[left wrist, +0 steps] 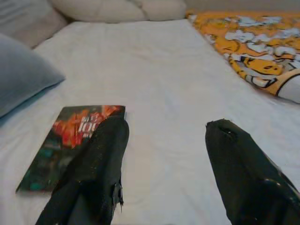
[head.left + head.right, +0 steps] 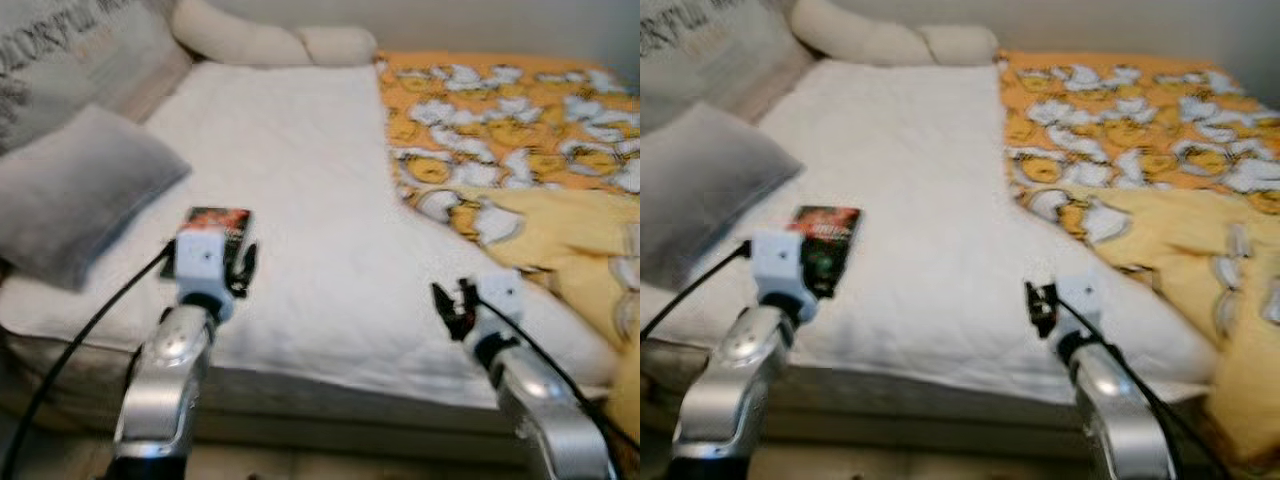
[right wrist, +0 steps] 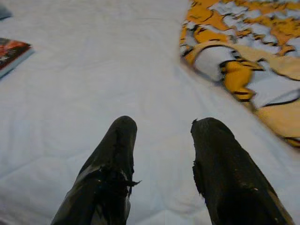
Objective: Clean up the room
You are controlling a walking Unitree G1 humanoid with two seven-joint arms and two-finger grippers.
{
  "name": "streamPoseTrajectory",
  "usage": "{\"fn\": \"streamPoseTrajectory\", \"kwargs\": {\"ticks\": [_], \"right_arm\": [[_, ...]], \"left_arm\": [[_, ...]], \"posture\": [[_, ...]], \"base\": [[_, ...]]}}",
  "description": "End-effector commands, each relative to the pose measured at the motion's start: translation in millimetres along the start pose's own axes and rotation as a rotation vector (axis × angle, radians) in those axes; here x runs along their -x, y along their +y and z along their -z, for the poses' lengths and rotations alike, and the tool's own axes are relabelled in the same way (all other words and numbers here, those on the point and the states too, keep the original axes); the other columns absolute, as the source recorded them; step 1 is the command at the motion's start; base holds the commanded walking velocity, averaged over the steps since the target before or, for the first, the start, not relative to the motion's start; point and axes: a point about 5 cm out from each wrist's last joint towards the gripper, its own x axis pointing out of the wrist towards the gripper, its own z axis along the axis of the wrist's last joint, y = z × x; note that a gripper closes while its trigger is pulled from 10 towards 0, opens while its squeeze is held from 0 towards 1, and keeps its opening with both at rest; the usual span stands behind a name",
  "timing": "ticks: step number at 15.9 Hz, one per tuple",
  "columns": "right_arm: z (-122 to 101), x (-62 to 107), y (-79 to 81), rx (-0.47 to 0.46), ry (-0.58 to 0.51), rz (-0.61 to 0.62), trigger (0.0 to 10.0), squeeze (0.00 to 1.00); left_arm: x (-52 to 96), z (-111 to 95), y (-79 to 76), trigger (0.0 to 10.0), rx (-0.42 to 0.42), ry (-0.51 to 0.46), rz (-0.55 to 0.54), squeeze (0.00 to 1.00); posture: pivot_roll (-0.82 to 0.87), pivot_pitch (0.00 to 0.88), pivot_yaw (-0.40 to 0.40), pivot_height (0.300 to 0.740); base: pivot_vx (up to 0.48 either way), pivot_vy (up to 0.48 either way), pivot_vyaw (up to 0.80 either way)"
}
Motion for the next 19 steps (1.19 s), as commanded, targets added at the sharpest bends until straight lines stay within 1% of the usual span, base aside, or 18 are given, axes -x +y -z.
{"fn": "streamPoseTrajectory", "kwargs": {"ticks": [1, 2, 7, 11, 14, 15, 16, 19], "right_arm": [[1, -1.6, -7.1, 0.0, 0.023, 0.025, 10.0, 0.0], [2, -2.6, -8.2, 0.001, 0.026, 0.027, 10.0, 0.0], [-1, -5.5, -11.2, 0.004, 0.009, 0.031, 10.0, 0.0], [0, -5.1, -13.2, -0.021, 0.004, 0.042, 10.0, 0.0], [1, -5.7, -15.6, 0.008, 0.009, 0.06, 10.0, 0.0], [1, -5.3, -17.3, -0.028, 0.008, 0.079, 10.0, 0.0], [1, -4.6, -17.8, -0.039, 0.003, 0.08, 10.0, 0.0], [2, -2.6, -17.0, -0.025, 0.002, 0.064, 10.0, 0.0]], "left_arm": [[-2.2, -4, -4.2, 10.0, 0.0, -0.008, 0.007, 0.0], [-1.9, -4, -5.1, 10.0, 0.001, -0.007, 0.008, 0.0], [-1.1, -4, -7.8, 10.0, 0.0, -0.006, 0.013, 0.0], [-1.3, -3, -9.0, 10.0, -0.005, -0.006, 0.018, 0.0], [-2.5, -4, -9.4, 10.0, -0.008, -0.007, 0.023, 0.0], [-2.9, -5, -9.5, 10.0, -0.007, -0.008, 0.024, 0.0], [-2.6, -5, -9.4, 10.0, -0.007, -0.01, 0.025, 0.0], [-2.3, -4, -10.3, 10.0, -0.01, -0.004, 0.027, 0.0]], "posture": [[-0.04, 0.011, 0.038, 0.74], [-0.04, 0.01, 0.038, 0.74], [-0.04, 0.0, 0.033, 0.74], [-0.04, 0.0, 0.037, 0.74], [-0.04, 0.0, 0.04, 0.74], [-0.04, 0.0, 0.042, 0.74], [-0.04, 0.0, 0.043, 0.74], [-0.05, 0.0, 0.047, 0.74]], "base": [[0.0, -0.48, -0.8], [0.0, -0.48, -0.8], [0.0, -0.48, 0.0], [0.0, -0.48, 0.0], [0.0, -0.48, 0.0], [0.0, -0.48, 0.0], [0.0, -0.48, 0.0], [0.0, -0.48, 0.0]]}}
